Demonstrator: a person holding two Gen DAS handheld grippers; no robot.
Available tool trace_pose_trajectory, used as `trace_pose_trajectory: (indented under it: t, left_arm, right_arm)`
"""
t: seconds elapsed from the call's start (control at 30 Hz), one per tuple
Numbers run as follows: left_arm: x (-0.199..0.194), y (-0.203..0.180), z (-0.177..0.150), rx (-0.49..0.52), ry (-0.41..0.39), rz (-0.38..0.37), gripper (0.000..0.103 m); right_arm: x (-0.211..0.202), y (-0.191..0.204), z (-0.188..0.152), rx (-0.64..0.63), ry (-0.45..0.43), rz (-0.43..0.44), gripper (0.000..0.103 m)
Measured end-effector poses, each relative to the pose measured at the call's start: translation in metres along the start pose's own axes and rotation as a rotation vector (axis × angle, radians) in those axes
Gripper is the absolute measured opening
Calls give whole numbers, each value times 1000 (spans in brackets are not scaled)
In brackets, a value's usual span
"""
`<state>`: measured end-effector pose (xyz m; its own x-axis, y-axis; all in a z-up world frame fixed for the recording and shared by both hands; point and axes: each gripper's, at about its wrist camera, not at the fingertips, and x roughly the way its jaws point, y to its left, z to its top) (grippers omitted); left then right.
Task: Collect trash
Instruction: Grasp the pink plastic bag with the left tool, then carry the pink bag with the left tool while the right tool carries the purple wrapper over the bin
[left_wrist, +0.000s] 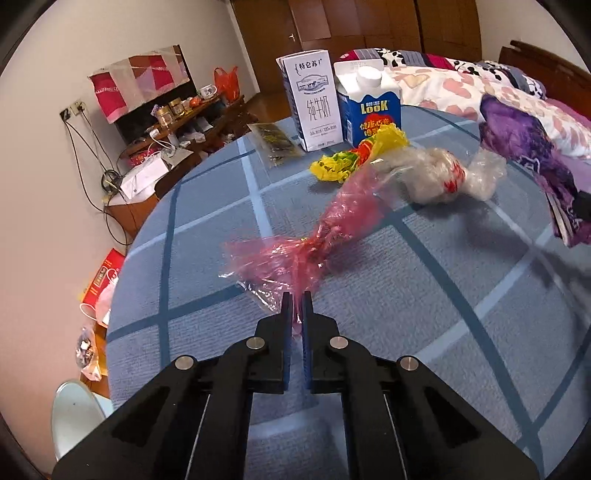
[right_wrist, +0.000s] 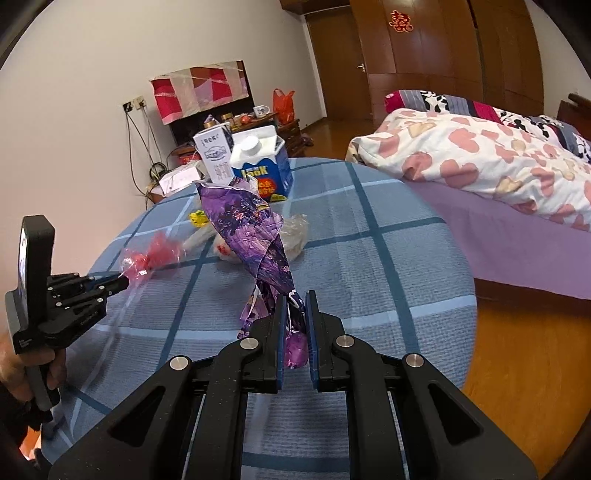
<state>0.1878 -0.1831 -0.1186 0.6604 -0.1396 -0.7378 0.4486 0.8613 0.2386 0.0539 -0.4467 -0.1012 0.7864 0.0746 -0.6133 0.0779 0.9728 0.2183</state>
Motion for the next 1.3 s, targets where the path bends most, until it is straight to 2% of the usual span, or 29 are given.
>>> trace_pose_trajectory:
  t: [0.4,0.93,1.3]
  left_arm:
    - [-53,58,-36,-55,-40,39,4]
    - [-87,123,-84,-156,-39,115,4]
    - [-107,155,-115,-204,-35,178,4]
  right_arm:
    - [8,56,4,-73,4,61,11]
    - [37,149,5,-188,40,165,11]
    - [49,194,2,-253,60,210,11]
